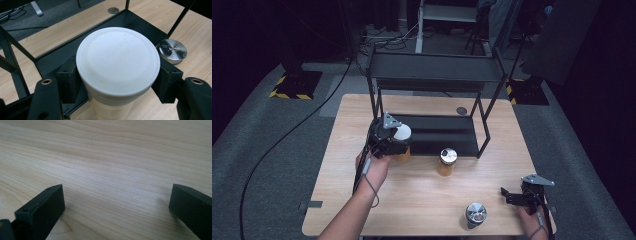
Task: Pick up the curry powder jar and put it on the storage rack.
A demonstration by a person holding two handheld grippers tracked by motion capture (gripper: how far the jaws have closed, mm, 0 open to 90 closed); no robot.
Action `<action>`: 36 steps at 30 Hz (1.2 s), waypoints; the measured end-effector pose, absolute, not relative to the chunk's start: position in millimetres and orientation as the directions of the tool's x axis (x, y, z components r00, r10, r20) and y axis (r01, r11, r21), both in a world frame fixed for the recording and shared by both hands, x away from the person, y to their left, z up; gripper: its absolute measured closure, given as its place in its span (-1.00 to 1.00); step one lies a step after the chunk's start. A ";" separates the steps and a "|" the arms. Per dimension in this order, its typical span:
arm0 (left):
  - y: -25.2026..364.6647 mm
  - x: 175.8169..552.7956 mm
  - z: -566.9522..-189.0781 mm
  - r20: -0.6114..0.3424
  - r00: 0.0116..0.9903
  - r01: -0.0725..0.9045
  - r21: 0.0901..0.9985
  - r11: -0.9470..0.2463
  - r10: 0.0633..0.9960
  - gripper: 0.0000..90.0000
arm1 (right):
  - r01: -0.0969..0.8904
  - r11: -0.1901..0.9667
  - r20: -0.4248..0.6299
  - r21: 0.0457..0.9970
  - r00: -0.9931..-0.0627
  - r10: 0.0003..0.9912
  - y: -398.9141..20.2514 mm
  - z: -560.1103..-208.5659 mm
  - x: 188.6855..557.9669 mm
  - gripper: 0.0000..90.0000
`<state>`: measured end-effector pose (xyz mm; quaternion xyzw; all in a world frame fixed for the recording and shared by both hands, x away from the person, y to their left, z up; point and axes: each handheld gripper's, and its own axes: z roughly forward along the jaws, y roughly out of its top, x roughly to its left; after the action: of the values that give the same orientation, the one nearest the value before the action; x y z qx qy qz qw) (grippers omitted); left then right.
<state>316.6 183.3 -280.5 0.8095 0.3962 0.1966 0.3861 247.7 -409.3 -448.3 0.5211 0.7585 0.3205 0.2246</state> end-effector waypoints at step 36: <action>160.1 408.0 -293.6 -0.001 0.552 0.623 0.665 -0.411 0.834 -0.25 | 0.647 0.251 -0.007 0.720 -0.356 0.935 -409.3 -448.2 247.7 -1.00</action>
<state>408.0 160.1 -293.6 0.8231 0.4425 0.1681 0.3138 247.7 -409.3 -448.2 0.5212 0.7584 0.3205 0.2246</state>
